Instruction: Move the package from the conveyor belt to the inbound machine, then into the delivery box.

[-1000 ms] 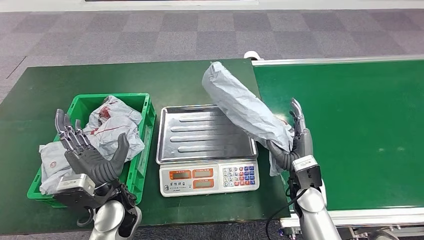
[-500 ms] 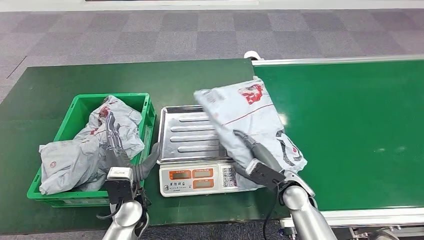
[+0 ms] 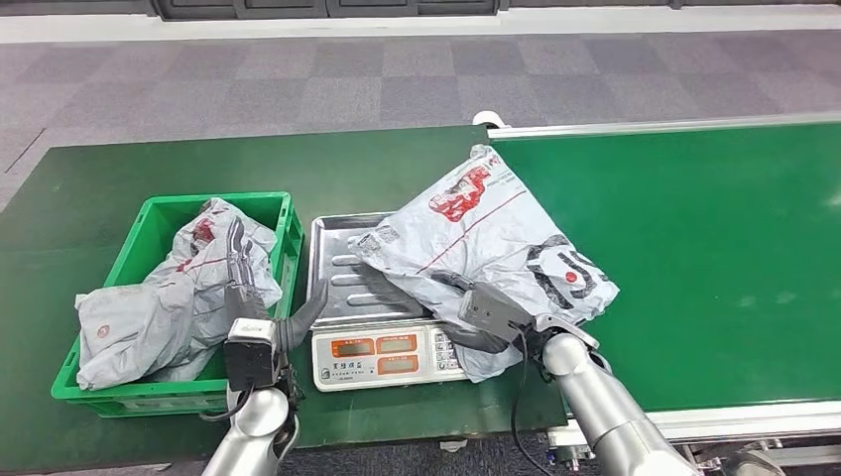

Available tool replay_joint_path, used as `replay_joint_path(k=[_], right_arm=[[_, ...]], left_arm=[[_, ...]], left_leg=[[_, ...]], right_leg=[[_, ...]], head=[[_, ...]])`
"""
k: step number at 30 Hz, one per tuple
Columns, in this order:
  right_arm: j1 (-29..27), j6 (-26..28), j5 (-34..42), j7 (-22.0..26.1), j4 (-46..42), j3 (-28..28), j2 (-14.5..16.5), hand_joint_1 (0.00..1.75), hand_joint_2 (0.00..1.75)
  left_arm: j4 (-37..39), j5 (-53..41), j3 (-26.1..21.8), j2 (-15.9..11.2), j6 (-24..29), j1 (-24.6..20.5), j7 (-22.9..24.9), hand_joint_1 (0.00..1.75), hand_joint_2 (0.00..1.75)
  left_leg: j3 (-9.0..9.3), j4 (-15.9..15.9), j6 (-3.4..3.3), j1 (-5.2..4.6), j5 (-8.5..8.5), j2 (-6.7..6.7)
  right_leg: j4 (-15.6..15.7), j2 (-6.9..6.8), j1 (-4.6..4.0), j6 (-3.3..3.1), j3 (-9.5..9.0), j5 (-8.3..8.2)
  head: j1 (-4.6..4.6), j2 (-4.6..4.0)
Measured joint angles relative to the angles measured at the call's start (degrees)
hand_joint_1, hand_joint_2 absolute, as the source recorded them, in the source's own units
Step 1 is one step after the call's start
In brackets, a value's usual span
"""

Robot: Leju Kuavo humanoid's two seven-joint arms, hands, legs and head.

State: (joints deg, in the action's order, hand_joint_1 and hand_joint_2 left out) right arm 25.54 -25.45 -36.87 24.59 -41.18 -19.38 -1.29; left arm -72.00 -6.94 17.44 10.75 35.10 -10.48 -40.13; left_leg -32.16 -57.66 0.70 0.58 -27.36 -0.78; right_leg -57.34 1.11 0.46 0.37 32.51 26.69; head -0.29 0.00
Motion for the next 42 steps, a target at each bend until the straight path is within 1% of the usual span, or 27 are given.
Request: replay_joint_path(k=[3, 8, 14, 16, 18, 20, 23, 27, 30, 36, 42], right_arm=[[1.5, -0.6, 0.3, -1.0, 1.9, -0.4, 0.0, 0.00, 1.75], [3.0, -0.9, 0.3, -1.4, 3.1, -0.7, -0.1, 0.00, 1.75], [3.2, 1.1, 0.3, -1.9, 3.3, -0.8, -0.2, 0.00, 1.75], [2.7, 3.1, 0.4, -1.3, 2.9, -0.9, -0.2, 0.87, 1.75], [0.5, 6.2, 1.9, 2.3, -0.2, -0.6, -0.3, 1.75, 1.75], [-2.2, 7.4, 3.6, 6.5, -4.1, -0.1, -0.5, 1.75, 1.75], [-4.9, 7.8, 5.2, 10.2, -7.8, 0.5, -0.5, 1.75, 1.75], [-7.7, 8.6, 7.5, 13.3, -12.4, 1.6, -0.2, 1.75, 1.75], [-9.0, 10.6, 9.1, 14.8, -15.8, 2.9, 0.6, 1.75, 1.75], [-10.8, 20.8, 8.3, 15.6, -22.8, 5.9, 2.1, 1.75, 1.75], [-12.6, 31.8, 9.0, 15.5, -28.8, 7.0, 2.9, 1.75, 1.75]], left_arm=[[0.4, 0.3, 0.0, 0.5, 0.0, -0.8, 0.0, 0.00, 1.75], [0.4, 0.3, 0.0, 1.7, 0.0, -2.5, 0.0, 0.00, 1.75], [0.5, 0.3, 0.0, 1.7, 0.0, -2.7, 0.0, 0.00, 1.75], [0.2, 0.3, 0.0, 1.7, 0.0, -2.3, 0.0, 0.00, 1.75], [-0.7, 0.1, 0.0, 1.5, 0.1, -0.7, 0.0, 0.00, 1.75], [-1.5, -0.3, 0.0, 1.2, 0.0, 1.0, 0.0, 0.00, 1.75], [-1.7, -0.9, 0.0, 1.0, -0.2, 1.8, 0.0, 0.00, 1.75], [-2.0, -0.9, 0.0, 0.8, 0.0, 2.5, 0.0, 0.00, 1.75], [-2.4, -0.6, 0.0, 0.6, 0.3, 2.7, 0.0, 0.00, 1.75], [-3.1, 0.1, 0.0, 0.3, 0.8, 3.2, 0.0, 0.00, 1.75], [-3.5, 0.8, 0.0, 0.1, 1.0, 3.3, 0.0, 0.00, 1.75]], left_leg=[[0.71, 0.0, -0.02, 0.04, -0.25, 0.00], [0.45, 0.0, 0.02, 0.03, 0.33, 0.01], [0.79, 0.0, 0.00, 0.03, 0.41, 0.01], [0.78, 0.0, -0.03, 0.03, 0.43, 0.07], [0.68, 0.0, -0.07, 0.03, 0.46, 0.26], [0.54, 0.0, -0.09, 0.03, 0.47, 0.45], [0.27, 0.0, -0.07, 0.03, 0.45, 0.53], [-0.25, 0.0, -0.03, 0.03, 0.47, 0.62], [-0.47, 0.0, -0.01, 0.03, 0.48, 0.69], [-0.63, 0.0, -0.01, 0.03, 0.48, 0.76], [-0.67, 0.0, -0.01, 0.03, 0.48, 0.78]], right_leg=[[0.0, -0.01, -0.03, 0.00, -0.55, 0.31], [0.0, 0.01, 0.03, 0.00, -0.29, -0.18], [0.0, 0.04, 0.03, 0.12, -0.26, -0.40], [0.0, -0.03, 0.03, 0.13, -0.25, -0.41], [0.0, -0.20, 0.06, 0.17, -0.27, -0.39], [0.0, -0.30, 0.08, 0.19, -0.27, -0.37], [0.0, -0.35, 0.08, 0.18, -0.04, -0.37], [-0.1, -0.47, 0.07, 0.16, 0.20, -0.39], [-0.1, -0.55, 0.05, 0.15, 0.41, -0.38], [-0.1, -0.61, 0.05, 0.12, 0.55, -0.33], [-0.1, -0.68, 0.08, 0.12, 0.56, -0.32]], head=[[0.02, 0.00], [0.01, 0.00], [0.03, 0.00], [0.02, 0.00], [0.02, 0.00], [0.02, 0.00], [0.02, 0.00], [0.01, 0.00], [0.01, 0.00], [0.01, 0.00], [0.01, 0.00]])
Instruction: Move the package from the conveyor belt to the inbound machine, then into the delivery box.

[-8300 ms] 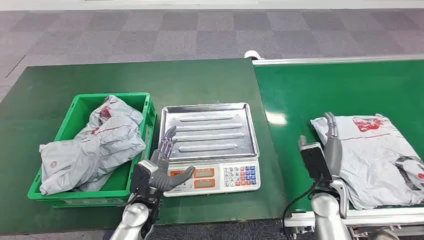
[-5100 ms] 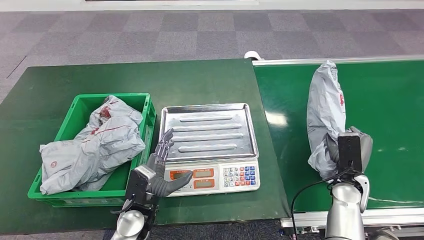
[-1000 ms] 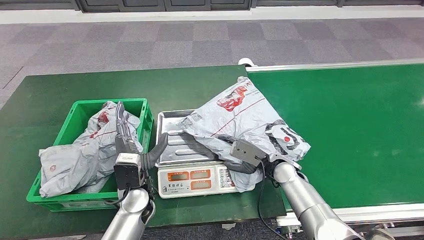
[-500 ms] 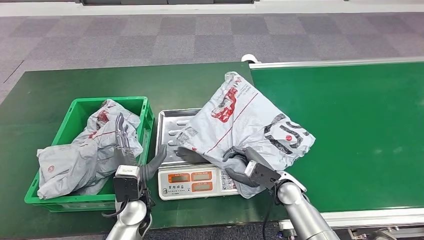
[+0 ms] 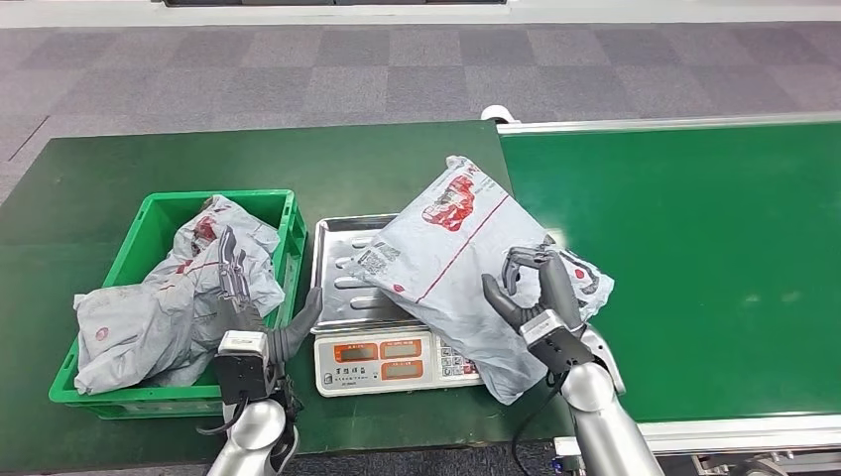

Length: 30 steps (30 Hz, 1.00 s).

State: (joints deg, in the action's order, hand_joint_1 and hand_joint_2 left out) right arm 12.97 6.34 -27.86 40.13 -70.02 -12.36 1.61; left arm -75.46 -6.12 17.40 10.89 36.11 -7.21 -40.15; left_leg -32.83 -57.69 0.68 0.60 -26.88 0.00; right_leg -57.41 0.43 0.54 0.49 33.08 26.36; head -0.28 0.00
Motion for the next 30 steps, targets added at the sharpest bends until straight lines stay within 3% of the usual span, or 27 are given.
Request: replay_joint_path(k=[8, 12, 14, 16, 18, 24, 30], right_arm=[[0.6, 0.8, -7.5, -0.1, -0.9, -1.6, 0.0, 1.75, 1.75], [3.7, 0.1, -13.1, -3.6, 2.3, -4.9, 0.0, 1.75, 1.75], [5.2, 2.2, -14.8, -5.6, 4.5, -6.2, 0.1, 1.36, 1.75], [6.1, 5.8, -12.5, -5.3, 6.1, -6.5, 0.4, 0.50, 1.75], [6.3, 8.7, -7.0, -3.5, 6.4, -5.8, 0.6, 0.01, 1.75], [2.2, 15.1, 7.6, -0.2, -0.5, -0.6, 0.9, 0.00, 1.75], [-1.7, 17.3, 9.6, 0.0, -7.6, 2.3, 0.8, 0.00, 1.75]], left_arm=[[-0.2, 0.7, 0.0, 0.0, -0.3, -0.1, 0.0, 0.00, 1.75], [0.0, 1.1, 0.3, 0.0, -0.8, -0.8, 0.0, 0.00, 1.75], [0.2, 1.4, 0.5, 0.0, -0.8, -1.0, 0.0, 0.00, 1.75], [0.2, 1.7, 0.7, 0.0, -0.8, -1.1, 0.0, 0.00, 1.75], [0.2, 1.7, 0.9, 0.0, -0.8, -1.1, 0.0, 0.00, 1.75], [0.7, 1.5, 1.1, -0.2, -1.0, -1.3, 0.0, 0.00, 1.75], [1.6, 1.5, 1.1, -0.4, -1.0, -2.4, 0.0, 0.00, 1.75]], left_leg=[[-0.05, 0.0, 0.00, 0.00, 0.00, -0.01], [-0.06, 0.0, 0.04, 0.00, 0.03, 0.00], [-0.07, 0.0, 0.06, 0.00, 0.07, 0.06], [-0.08, 0.0, 0.06, 0.00, 0.08, 0.12], [-0.09, 0.0, 0.06, 0.00, 0.08, 0.13], [-0.23, 0.0, 0.04, -0.01, 0.05, 0.20], [-0.24, 0.0, 0.02, -0.01, 0.02, 0.12]], right_leg=[[0.0, -0.02, -0.02, 0.00, 0.05, 0.00], [0.0, -0.02, -0.04, -0.01, 0.08, -0.01], [0.0, -0.05, -0.04, -0.01, 0.07, -0.01], [0.0, -0.08, -0.03, -0.01, 0.07, -0.01], [0.0, -0.08, -0.01, -0.01, 0.08, -0.01], [0.0, -0.15, 0.03, 0.01, 0.20, 0.02], [0.0, -0.12, 0.02, 0.02, 0.27, 0.02]], head=[[0.00, 0.00], [0.01, 0.00], [0.01, 0.00], [0.01, 0.00], [0.00, 0.00], [0.01, 0.00], [0.00, 0.00]])
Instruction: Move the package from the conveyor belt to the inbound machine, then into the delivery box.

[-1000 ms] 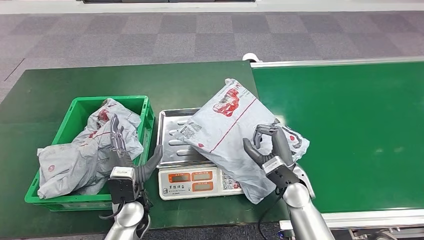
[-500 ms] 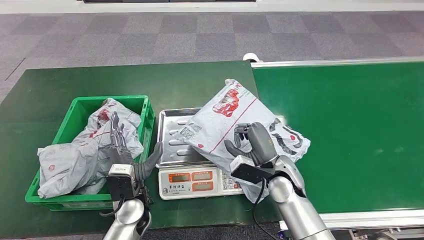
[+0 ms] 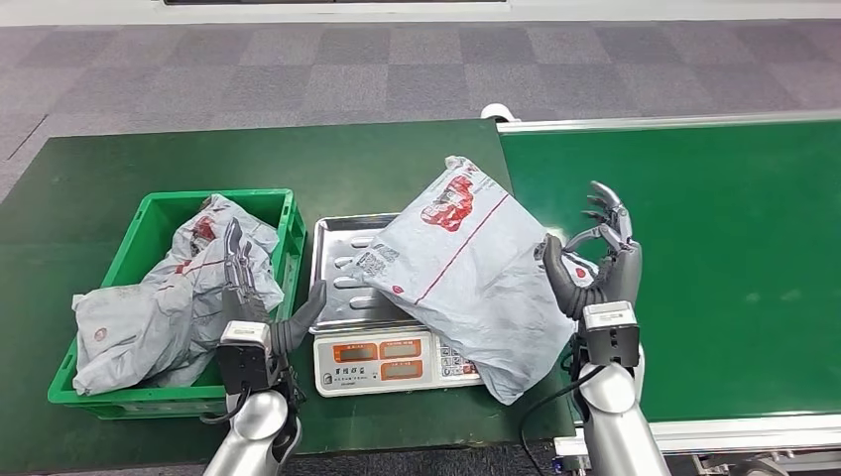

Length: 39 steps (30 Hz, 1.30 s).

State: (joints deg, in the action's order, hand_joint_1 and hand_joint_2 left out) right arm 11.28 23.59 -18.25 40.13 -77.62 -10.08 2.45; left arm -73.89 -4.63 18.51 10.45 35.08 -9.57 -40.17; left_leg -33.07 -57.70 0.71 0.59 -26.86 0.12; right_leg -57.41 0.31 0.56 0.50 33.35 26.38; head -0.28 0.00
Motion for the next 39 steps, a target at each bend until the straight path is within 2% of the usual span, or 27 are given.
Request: replay_joint_path(k=[7, 12, 15, 17, 19, 22, 25, 28, 33, 39], right_arm=[[-1.3, 0.7, 0.3, 0.0, -2.8, 1.0, 0.0, 0.00, 1.75], [-2.8, 8.3, 3.6, 0.0, -7.0, 1.0, -0.1, 0.00, 1.75], [-3.2, 12.7, 4.4, 0.0, -9.7, 1.0, -0.2, 0.00, 1.75], [-3.1, 12.6, 4.9, 0.0, -10.1, 1.0, -0.2, 0.00, 1.75], [-2.7, 11.2, 5.4, 0.0, -10.0, 1.0, -0.1, 0.00, 1.75], [-1.4, 9.0, 5.1, 0.0, -9.5, 1.0, 0.1, 0.00, 1.75], [-0.1, 7.1, 4.1, 0.0, -8.1, 1.0, 0.7, 0.00, 1.75], [0.7, 5.5, 3.0, 0.0, -7.1, 1.0, 1.1, 0.00, 1.75], [0.6, 2.4, 0.6, 0.0, -6.6, 1.7, 1.7, 0.00, 1.75], [-0.4, 0.6, -0.5, 0.0, -6.6, 4.0, 2.0, 0.00, 1.75]], left_arm=[[0.4, 0.0, 0.0, 0.0, 0.0, -0.5, 0.0, 0.00, 1.75], [0.4, -1.0, 0.0, -0.1, -0.6, -0.6, 0.0, 0.00, 1.75], [0.7, -1.8, 0.0, -0.2, -4.0, -1.3, 0.1, 0.00, 1.75], [2.1, -4.1, 0.0, -0.2, -6.6, -3.0, 0.8, 0.00, 1.75], [4.9, -9.2, 0.3, 0.0, -8.4, -6.1, 3.4, 0.00, 1.75], [13.0, -21.3, 2.8, 0.8, -10.5, -13.3, 10.6, 0.00, 1.75], [22.9, -32.3, 6.2, 3.0, -11.9, -20.8, 17.3, 0.00, 1.75], [30.6, -39.2, 9.4, 5.0, -14.7, -25.5, 21.7, 0.00, 1.75], [39.4, -52.1, 15.8, 7.5, -18.8, -28.7, 30.0, 0.00, 1.75], [44.1, -57.2, 20.6, 9.3, -23.4, -31.0, 34.2, 0.00, 1.75]], left_leg=[[0.00, 0.0, 0.04, 0.01, 0.04, 0.01], [-0.02, 0.0, 0.04, 0.00, 0.03, 0.05], [-0.03, 0.0, 0.04, 0.00, 0.03, 0.05], [-0.03, 0.0, 0.03, 0.00, 0.04, 0.05], [-0.04, 0.0, 0.00, 0.00, 0.09, 0.07], [-0.11, 0.0, -0.05, -0.01, 0.27, 0.18], [-0.14, 0.0, -0.05, -0.05, 0.36, 0.19], [-0.14, 0.0, -0.05, -0.07, 0.36, 0.14], [-0.22, 0.0, -0.05, -0.08, 0.35, 0.16], [-0.20, 0.0, -0.08, -0.08, 0.32, 0.23]], right_leg=[[0.0, -0.01, -0.01, 0.00, 0.00, -0.01], [0.0, -0.02, 0.00, 0.00, -0.01, 0.00], [0.0, -0.02, 0.00, 0.00, 0.01, 0.00], [0.0, -0.02, 0.01, 0.00, 0.01, 0.00], [0.0, -0.04, 0.01, 0.02, 0.00, -0.03], [0.0, -0.14, 0.02, 0.08, 0.01, -0.16], [0.0, -0.14, 0.06, 0.11, 0.03, -0.32], [0.0, -0.08, 0.09, 0.12, 0.08, -0.36], [0.0, -0.09, 0.09, 0.12, 0.17, -0.35], [0.0, -0.16, 0.08, 0.13, 0.06, -0.27]], head=[[0.01, 0.00], [0.01, 0.00], [0.01, 0.00], [0.01, 0.00], [0.01, 0.00], [0.01, 0.00], [0.01, 0.00], [0.01, 0.00], [0.00, 0.00], [-0.01, 0.00]])
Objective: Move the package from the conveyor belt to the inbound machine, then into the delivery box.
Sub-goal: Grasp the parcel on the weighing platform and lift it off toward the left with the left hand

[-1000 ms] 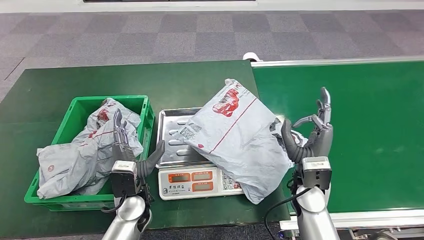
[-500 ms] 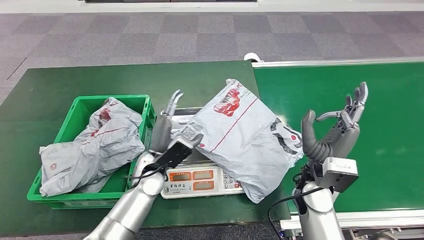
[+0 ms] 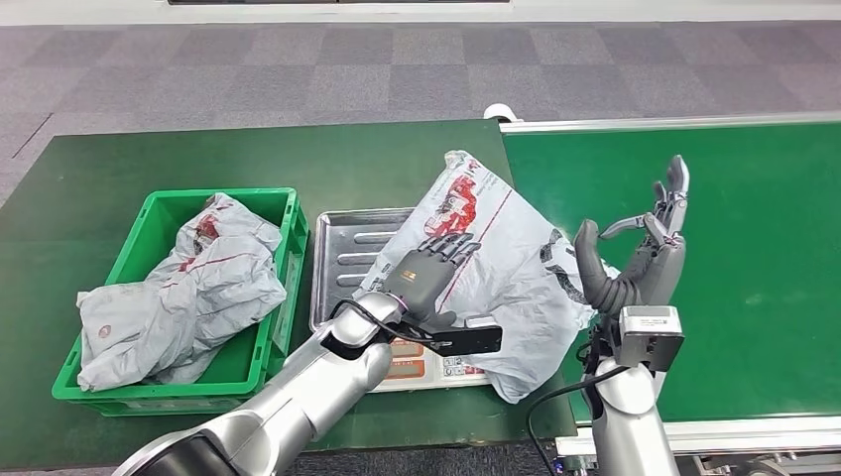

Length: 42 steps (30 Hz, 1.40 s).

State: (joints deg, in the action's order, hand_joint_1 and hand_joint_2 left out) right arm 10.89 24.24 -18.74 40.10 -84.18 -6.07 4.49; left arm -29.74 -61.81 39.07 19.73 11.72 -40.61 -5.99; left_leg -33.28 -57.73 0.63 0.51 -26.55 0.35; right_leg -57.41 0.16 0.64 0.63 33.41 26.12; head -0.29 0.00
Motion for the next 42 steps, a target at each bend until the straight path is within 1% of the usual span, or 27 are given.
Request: replay_joint_path(k=[7, 18, 19, 20, 22, 23, 24, 27, 35, 42], right_arm=[[-1.4, -1.6, -1.0, 0.0, -0.2, 2.2, 0.8, 0.00, 1.75], [-2.0, -1.8, -1.2, 0.0, -0.3, 3.7, 1.4, 0.00, 1.75], [-2.0, -1.8, -1.2, 0.0, -0.3, 3.8, 1.4, 0.00, 1.75], [-2.0, -1.8, -1.3, 0.0, -0.3, 3.8, 1.4, 0.00, 1.75], [-2.0, -2.2, -1.3, 0.0, -0.3, 3.9, 1.5, 0.00, 1.75], [-2.1, -2.4, -1.4, 0.0, -0.3, 3.9, 1.6, 0.00, 1.75], [-2.1, -2.6, -1.5, 0.0, -0.3, 3.9, 1.6, 0.00, 1.75], [-2.2, -2.9, -1.7, 0.0, -0.3, 4.2, 1.9, 0.00, 1.75], [-2.7, -3.7, -2.0, 0.0, -0.9, 4.6, 2.5, 0.00, 1.75], [-2.8, -3.8, -2.0, 0.0, -1.0, 4.7, 2.8, 0.00, 1.75]], left_arm=[[2.0, -2.7, 1.1, 0.6, -1.5, -1.2, 5.9, 0.00, 1.75], [2.8, -2.8, 1.0, 0.6, -1.5, -1.5, 6.4, 0.01, 1.75], [2.8, -2.8, 1.0, 0.6, -1.4, -1.5, 6.4, 0.10, 1.75], [2.8, -2.8, 1.0, 0.6, -1.4, -1.5, 6.4, 0.33, 1.75], [2.8, -2.6, 1.0, 0.6, -0.9, -1.5, 6.0, 1.20, 1.75], [2.8, -2.5, 0.8, 0.6, -0.4, -1.4, 5.7, 1.54, 1.75], [2.8, -2.2, 0.6, 0.6, 0.2, -1.2, 5.2, 1.75, 1.75], [2.8, -1.5, -0.2, 0.5, 1.4, -0.4, 4.4, 1.75, 1.75], [2.8, 0.8, -3.6, 0.3, 2.2, 1.1, 2.5, 1.75, 1.75], [2.7, 1.1, -5.8, 0.2, 4.0, 1.7, 1.7, 1.75, 1.75]], left_leg=[[0.15, 0.0, -0.01, 0.00, 0.00, -0.02], [0.31, 0.0, 0.00, 0.00, 0.01, -0.03], [0.31, 0.0, 0.00, 0.00, 0.01, -0.03], [0.31, 0.0, 0.00, 0.00, 0.01, -0.03], [0.31, 0.0, 0.00, 0.00, 0.01, -0.03], [0.31, 0.0, 0.00, 0.00, 0.01, -0.03], [0.30, 0.0, 0.00, 0.00, 0.01, -0.03], [0.28, 0.0, 0.00, 0.00, 0.01, -0.02], [0.19, 0.0, 0.00, 0.00, 0.00, -0.02], [0.16, 0.0, 0.00, 0.00, 0.00, -0.02]], right_leg=[[0.0, 0.01, 0.00, 0.00, -0.14, 0.00], [0.0, 0.02, -0.01, 0.00, -0.29, -0.01], [0.0, 0.02, -0.01, 0.00, -0.29, -0.01], [0.0, 0.02, -0.01, 0.00, -0.29, -0.01], [0.0, 0.02, 0.00, 0.00, -0.29, -0.01], [0.0, 0.02, 0.00, 0.00, -0.29, -0.01], [0.0, 0.03, 0.00, 0.00, -0.29, -0.01], [0.0, 0.02, 0.00, 0.00, -0.28, -0.01], [0.0, 0.03, 0.00, 0.00, -0.17, 0.00], [0.0, 0.03, 0.00, 0.00, -0.13, 0.00]], head=[[0.02, 0.00], [0.01, 0.00], [0.01, 0.00], [0.01, 0.00], [0.01, 0.00], [0.01, 0.00], [0.01, 0.00], [0.02, 0.00], [0.02, 0.00], [0.01, 0.00]])
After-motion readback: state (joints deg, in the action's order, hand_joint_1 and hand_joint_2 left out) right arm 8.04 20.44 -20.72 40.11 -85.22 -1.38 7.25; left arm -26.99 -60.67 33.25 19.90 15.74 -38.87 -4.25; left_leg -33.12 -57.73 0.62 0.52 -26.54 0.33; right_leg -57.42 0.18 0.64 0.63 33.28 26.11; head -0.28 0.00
